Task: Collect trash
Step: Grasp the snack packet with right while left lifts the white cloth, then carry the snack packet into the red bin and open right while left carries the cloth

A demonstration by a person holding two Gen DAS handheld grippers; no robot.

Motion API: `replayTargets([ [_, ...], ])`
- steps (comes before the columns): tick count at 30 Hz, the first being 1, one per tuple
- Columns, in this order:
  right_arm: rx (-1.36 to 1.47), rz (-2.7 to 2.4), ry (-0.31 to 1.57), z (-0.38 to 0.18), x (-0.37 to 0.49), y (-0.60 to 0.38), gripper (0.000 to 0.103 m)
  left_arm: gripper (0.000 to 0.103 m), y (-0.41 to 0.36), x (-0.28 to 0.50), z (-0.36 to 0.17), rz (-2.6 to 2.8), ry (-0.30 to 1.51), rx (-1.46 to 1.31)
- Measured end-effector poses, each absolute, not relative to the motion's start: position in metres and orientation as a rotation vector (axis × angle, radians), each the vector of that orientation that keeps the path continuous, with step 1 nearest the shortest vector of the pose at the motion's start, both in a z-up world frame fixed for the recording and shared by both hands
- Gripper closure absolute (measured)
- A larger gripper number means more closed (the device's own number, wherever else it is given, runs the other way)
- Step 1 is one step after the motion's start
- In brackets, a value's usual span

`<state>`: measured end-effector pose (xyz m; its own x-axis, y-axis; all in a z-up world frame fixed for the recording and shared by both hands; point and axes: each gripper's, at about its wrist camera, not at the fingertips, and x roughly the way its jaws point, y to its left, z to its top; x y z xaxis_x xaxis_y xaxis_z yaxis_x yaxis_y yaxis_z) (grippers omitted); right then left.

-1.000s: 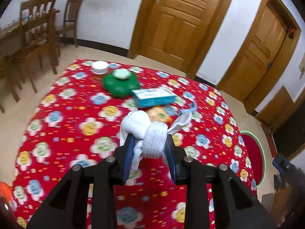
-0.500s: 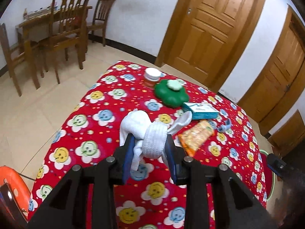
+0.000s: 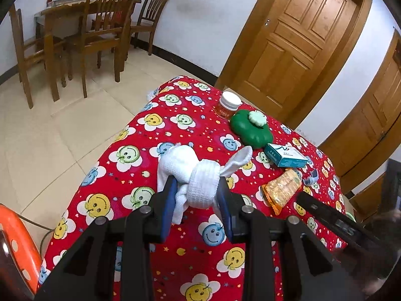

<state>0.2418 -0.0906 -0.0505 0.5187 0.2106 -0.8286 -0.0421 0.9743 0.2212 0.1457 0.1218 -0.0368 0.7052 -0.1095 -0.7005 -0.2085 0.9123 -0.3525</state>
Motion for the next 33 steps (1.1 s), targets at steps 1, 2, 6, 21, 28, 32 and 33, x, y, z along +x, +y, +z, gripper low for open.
replayTargets([
  [1, 0.177, 0.151, 1.020, -0.053, 0.246, -0.086, 0.044, 0.070, 0.122, 0.145, -0.038, 0.053, 0.792, -0.434],
  [2, 0.171, 0.149, 1.023, -0.057, 0.250, -0.081, 0.044, 0.070, 0.122, 0.145, -0.038, 0.049, 0.791, -0.436],
  [6, 0.155, 0.128, 1.007, -0.064, 0.259, -0.070, 0.043, 0.070, 0.122, 0.145, -0.041, 0.032, 0.793, -0.440],
  [21, 0.085, 0.046, 1.003, -0.087, 0.279, -0.058, 0.037, 0.070, 0.118, 0.146, -0.043, 0.007, 0.803, -0.444],
  [28, 0.058, 0.093, 1.030, -0.084, 0.266, -0.078, 0.076, 0.070, 0.104, 0.142, -0.035, -0.023, 0.794, -0.423],
  [32, 0.060, 0.137, 1.042, -0.081, 0.249, -0.091, 0.078, 0.070, 0.094, 0.140, -0.030, -0.054, 0.797, -0.415],
  [33, 0.055, 0.147, 1.041, -0.079, 0.242, -0.095, 0.078, 0.070, 0.092, 0.139, -0.029, -0.059, 0.798, -0.413],
])
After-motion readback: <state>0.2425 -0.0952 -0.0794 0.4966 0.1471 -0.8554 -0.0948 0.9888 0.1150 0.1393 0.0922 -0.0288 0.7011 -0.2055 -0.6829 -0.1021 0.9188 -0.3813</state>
